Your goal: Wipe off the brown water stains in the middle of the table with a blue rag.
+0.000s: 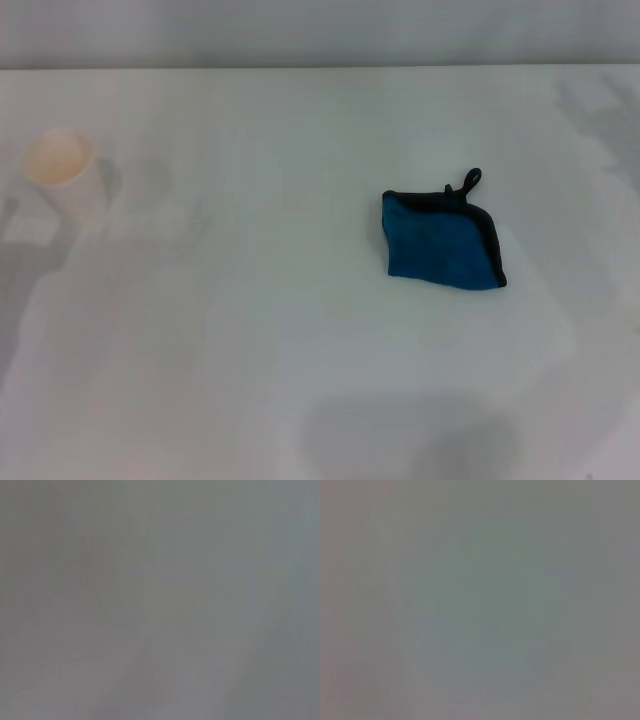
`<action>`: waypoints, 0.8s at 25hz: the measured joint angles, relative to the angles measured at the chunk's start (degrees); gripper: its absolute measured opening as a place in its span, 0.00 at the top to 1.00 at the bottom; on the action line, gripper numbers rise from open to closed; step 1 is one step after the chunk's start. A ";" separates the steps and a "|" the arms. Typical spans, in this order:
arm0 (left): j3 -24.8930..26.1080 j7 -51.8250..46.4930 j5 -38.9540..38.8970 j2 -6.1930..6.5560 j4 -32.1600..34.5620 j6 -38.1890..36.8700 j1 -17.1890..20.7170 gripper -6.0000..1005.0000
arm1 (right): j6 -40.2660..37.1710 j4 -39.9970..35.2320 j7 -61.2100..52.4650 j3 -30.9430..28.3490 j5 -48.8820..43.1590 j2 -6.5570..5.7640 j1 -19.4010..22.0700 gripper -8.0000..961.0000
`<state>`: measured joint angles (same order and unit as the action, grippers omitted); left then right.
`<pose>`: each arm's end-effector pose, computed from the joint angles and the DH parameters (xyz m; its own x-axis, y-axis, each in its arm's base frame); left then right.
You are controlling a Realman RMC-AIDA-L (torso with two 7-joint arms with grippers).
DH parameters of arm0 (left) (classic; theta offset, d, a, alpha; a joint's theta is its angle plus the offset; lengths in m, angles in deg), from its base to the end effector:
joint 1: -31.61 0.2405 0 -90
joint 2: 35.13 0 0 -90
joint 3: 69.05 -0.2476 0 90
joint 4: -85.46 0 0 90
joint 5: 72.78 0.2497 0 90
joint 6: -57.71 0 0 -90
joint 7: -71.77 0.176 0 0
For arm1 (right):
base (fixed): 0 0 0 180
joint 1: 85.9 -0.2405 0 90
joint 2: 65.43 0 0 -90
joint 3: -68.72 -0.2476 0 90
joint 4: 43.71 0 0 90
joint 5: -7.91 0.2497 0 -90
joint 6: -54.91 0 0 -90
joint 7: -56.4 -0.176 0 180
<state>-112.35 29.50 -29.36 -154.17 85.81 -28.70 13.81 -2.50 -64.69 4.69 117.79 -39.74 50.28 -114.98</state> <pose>-0.3737 0.3053 0.0039 0.3086 -0.0942 0.9465 0.9230 -0.2107 -0.3219 0.3281 0.4519 0.0623 0.5072 0.0055 -0.8618 -0.8315 -0.2597 -0.4911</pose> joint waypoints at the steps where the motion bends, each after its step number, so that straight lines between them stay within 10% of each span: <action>1: -0.01 0.00 0.02 0.00 -0.03 0.08 -0.09 0.11 | 0.12 1.01 2.55 0.02 1.37 0.03 -0.04 0.17; 20: 0.33 0.00 -0.93 0.04 0.00 1.85 -1.81 0.11 | 2.55 12.49 31.51 0.05 16.48 0.48 -4.29 0.11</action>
<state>-112.01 29.50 -30.29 -154.13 85.81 -26.85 12.00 0.05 -52.20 36.20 117.83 -23.26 50.76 -119.28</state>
